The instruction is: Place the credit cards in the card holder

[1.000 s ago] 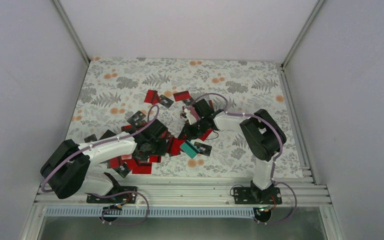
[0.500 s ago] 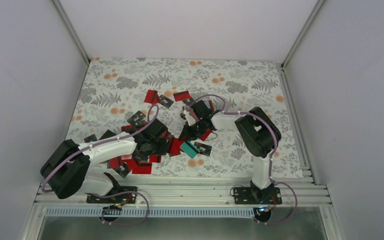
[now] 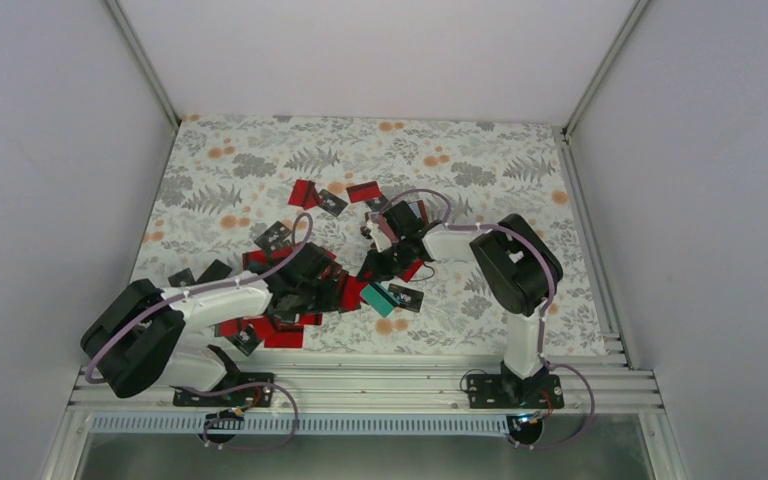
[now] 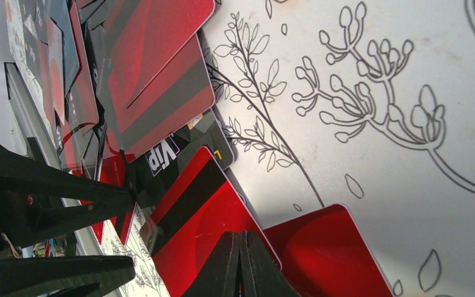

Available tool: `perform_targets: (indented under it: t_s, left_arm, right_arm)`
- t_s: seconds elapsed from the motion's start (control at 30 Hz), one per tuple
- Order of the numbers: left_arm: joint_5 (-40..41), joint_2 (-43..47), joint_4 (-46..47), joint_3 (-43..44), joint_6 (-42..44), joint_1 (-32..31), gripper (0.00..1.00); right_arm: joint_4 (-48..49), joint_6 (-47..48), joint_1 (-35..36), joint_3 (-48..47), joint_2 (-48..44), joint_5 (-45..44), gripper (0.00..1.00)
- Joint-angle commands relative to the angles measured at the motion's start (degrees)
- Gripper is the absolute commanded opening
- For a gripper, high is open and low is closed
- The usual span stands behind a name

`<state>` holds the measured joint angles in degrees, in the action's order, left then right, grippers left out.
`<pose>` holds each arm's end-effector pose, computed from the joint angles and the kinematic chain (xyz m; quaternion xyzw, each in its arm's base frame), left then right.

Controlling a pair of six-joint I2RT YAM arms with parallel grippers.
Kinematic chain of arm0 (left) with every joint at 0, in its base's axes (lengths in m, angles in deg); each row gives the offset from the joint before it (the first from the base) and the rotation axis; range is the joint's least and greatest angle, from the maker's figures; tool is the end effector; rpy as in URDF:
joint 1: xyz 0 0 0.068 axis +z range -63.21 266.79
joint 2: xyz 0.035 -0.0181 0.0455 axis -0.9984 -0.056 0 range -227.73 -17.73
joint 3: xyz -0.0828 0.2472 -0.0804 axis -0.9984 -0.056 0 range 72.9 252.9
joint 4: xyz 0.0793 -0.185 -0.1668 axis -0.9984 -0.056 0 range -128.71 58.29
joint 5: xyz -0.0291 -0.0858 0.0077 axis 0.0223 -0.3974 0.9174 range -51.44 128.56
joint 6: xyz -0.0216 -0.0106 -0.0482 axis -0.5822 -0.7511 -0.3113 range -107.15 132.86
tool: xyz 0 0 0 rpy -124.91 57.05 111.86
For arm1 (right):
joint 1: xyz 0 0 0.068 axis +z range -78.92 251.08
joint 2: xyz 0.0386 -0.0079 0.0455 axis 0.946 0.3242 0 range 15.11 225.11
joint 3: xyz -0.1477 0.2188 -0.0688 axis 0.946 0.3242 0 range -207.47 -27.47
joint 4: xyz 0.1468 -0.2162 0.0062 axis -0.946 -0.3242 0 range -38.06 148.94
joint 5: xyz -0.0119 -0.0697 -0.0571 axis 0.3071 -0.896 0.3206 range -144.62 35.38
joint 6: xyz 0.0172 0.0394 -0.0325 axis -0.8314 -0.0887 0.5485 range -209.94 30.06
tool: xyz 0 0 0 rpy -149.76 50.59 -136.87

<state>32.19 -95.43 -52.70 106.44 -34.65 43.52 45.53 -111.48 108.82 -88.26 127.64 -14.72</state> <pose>0.1628 -0.1586 0.1446 -0.0241 0.9748 -0.1911 0.1122 0.2727 0.2401 0.1103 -0.2020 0.8985 0.3896 0.0110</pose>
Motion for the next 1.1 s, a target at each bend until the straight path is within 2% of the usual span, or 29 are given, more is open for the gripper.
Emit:
perform_targets:
  t_s: [0.0,0.67,1.07]
  left_arm:
    - [-1.69,-0.14,4.85,-3.91,-5.63,-0.16,0.47]
    - [-7.95,-1.82,10.35,-6.43,-9.91,-0.15,0.47]
    - [-7.13,4.17,11.82,-6.11,-11.68,-0.16,0.47]
  right_arm:
    - [-0.98,1.23,0.50,2.79,1.90,-6.50,0.05]
    - [0.09,1.06,0.51,4.51,1.18,-6.14,0.05]
    - [0.99,0.37,0.49,5.86,0.58,-5.99,0.05]
